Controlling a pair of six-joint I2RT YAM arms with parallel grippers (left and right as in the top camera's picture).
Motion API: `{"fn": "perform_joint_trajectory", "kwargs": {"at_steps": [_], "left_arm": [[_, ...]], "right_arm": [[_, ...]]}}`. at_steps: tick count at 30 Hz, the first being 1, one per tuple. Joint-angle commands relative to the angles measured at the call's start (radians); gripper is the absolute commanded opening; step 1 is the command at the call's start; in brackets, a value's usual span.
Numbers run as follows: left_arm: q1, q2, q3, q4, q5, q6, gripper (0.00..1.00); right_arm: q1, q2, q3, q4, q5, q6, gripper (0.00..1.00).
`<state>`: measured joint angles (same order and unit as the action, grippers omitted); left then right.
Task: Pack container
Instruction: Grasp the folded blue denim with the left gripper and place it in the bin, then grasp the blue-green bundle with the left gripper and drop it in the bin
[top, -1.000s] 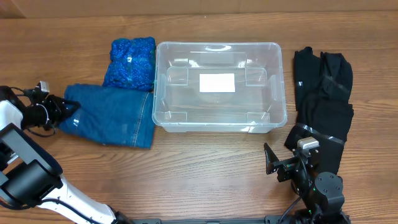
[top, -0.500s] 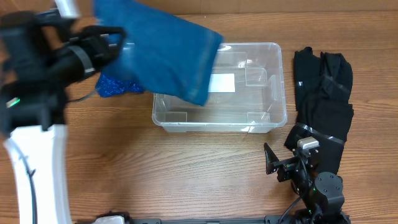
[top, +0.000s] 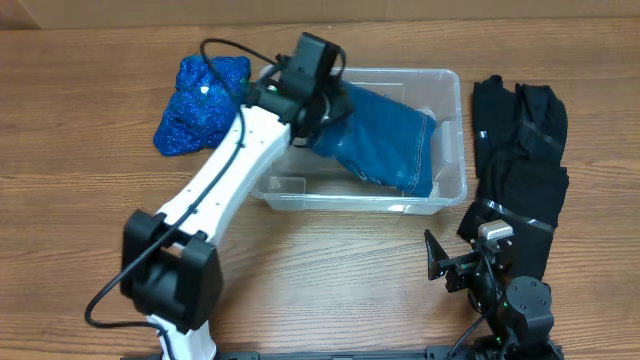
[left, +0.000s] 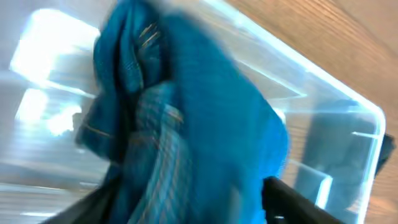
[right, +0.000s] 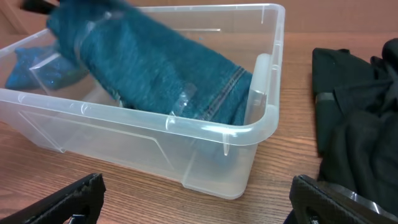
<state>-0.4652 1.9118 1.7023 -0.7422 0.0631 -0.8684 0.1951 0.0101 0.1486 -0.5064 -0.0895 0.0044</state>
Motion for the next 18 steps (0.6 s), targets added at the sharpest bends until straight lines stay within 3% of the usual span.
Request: {"fn": "perform_joint_trajectory", "kwargs": {"at_steps": [1, 5, 7, 10, 16, 18], "left_arm": [[0.140, -0.196, 0.034, -0.083, -0.038, 0.270, 0.85], [0.439, -0.217, 0.034, -0.154, 0.010, 0.406, 0.96], [0.615, -0.157, 0.034, -0.140, 0.171, 0.525, 0.96], [0.755, 0.000, 0.034, -0.112, 0.341, 0.660, 1.00], [0.783, 0.306, 0.034, 0.081, 0.628, 0.711, 1.00], [0.768, 0.382, 0.034, 0.193, 0.637, 0.653, 1.00]], "right_arm": [[-0.006, -0.007, -0.007, 0.001, -0.002, 0.004, 1.00], [-0.006, -0.007, -0.007, 0.001, -0.002, 0.004, 1.00], [-0.006, -0.007, -0.007, 0.001, -0.002, 0.004, 1.00], [-0.006, -0.007, -0.007, 0.001, -0.002, 0.004, 1.00], [-0.006, -0.007, -0.007, 0.001, -0.001, 0.004, 1.00], [-0.006, -0.007, -0.007, 0.001, -0.002, 0.004, 1.00]]}}
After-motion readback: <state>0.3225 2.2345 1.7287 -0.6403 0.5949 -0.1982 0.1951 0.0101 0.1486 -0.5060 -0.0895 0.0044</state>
